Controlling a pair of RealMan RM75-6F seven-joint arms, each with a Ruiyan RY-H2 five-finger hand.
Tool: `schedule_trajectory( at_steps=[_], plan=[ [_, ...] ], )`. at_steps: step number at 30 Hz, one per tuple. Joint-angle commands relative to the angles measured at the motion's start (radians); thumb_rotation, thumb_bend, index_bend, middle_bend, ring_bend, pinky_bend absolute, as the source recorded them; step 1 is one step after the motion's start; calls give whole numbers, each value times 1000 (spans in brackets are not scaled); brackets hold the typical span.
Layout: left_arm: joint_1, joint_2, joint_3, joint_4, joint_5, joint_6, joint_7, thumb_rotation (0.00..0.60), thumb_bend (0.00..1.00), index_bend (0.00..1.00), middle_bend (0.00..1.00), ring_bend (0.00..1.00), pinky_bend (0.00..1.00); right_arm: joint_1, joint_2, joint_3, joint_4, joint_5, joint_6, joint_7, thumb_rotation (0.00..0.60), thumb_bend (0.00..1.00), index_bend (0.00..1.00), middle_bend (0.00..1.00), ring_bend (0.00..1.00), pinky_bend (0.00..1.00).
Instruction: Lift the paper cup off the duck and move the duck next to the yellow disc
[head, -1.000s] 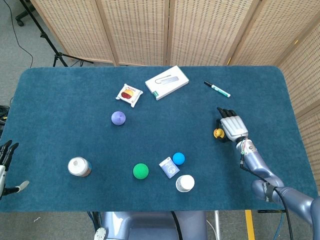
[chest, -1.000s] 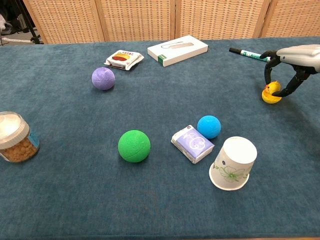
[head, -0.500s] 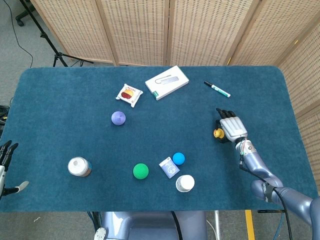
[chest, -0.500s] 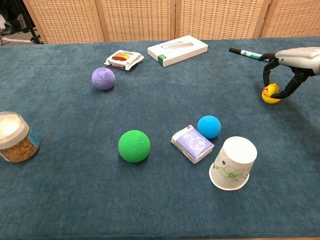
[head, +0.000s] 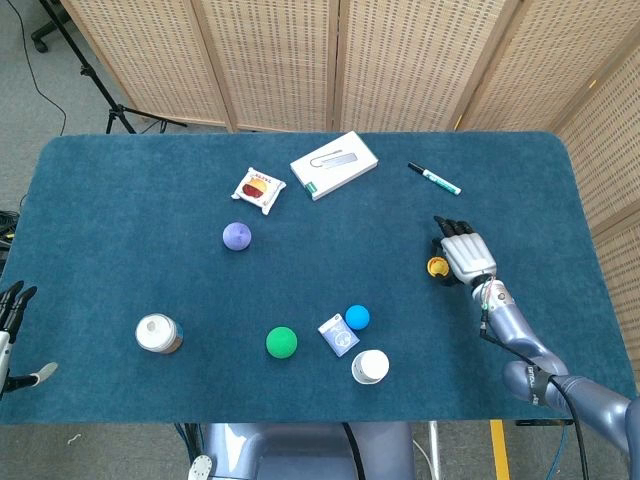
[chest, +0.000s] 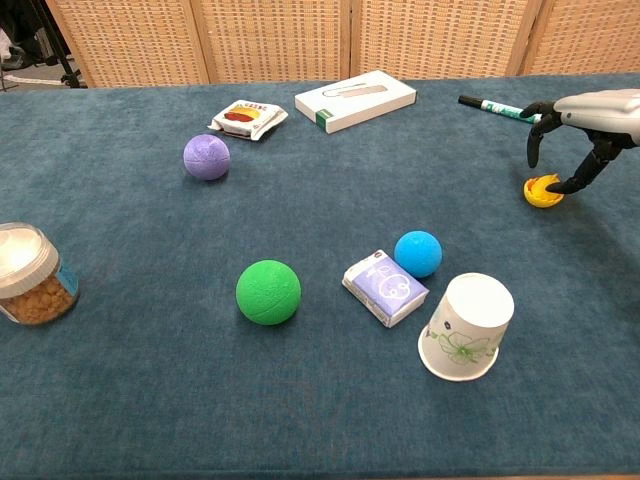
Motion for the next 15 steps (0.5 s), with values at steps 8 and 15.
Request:
schedule_trajectory(
  at_steps=[8, 15],
  plan=[
    [5, 5, 4, 3, 12, 10, -16, 600, 0, 0, 0, 0, 0, -88, 188, 20, -274, -86, 187, 43, 600, 179, 319, 0, 0, 64],
    [4, 8, 0, 40, 26, 18, -67, 600, 0, 0, 0, 0, 0, -291, 320, -32, -463, -227, 510, 106, 600, 0, 57, 0, 0, 0]
  ],
)
